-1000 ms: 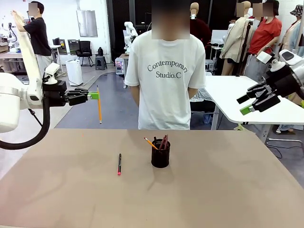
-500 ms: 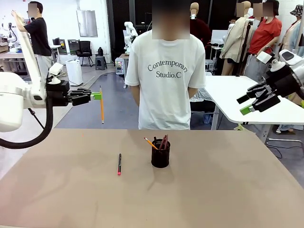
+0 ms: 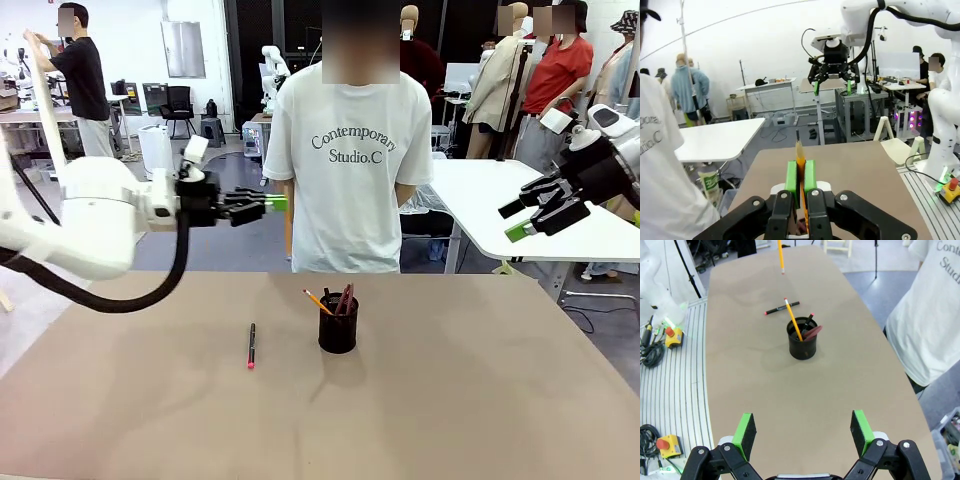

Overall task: Place the pens into the pen holder.
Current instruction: Pick up a writing instrument from the table and place it into the Pen holder.

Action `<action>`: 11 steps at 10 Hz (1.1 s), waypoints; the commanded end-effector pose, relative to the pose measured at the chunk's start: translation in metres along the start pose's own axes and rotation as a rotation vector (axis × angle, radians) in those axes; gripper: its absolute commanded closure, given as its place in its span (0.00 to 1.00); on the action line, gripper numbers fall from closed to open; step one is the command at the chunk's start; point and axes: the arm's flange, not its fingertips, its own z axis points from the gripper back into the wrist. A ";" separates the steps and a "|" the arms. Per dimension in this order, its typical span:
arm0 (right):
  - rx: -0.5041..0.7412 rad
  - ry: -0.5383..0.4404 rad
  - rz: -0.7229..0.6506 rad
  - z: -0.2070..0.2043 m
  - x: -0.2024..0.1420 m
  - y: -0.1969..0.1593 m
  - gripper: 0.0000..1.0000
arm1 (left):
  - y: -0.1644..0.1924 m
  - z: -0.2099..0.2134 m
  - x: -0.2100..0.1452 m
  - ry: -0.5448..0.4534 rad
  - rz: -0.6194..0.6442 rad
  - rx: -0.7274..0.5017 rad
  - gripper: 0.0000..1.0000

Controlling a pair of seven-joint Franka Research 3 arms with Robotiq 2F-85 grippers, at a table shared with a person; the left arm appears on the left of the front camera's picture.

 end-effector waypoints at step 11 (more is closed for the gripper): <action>-0.013 0.007 0.007 -0.001 0.002 0.000 0.00 | -0.003 -0.074 -0.053 -0.062 -0.027 -0.091 1.00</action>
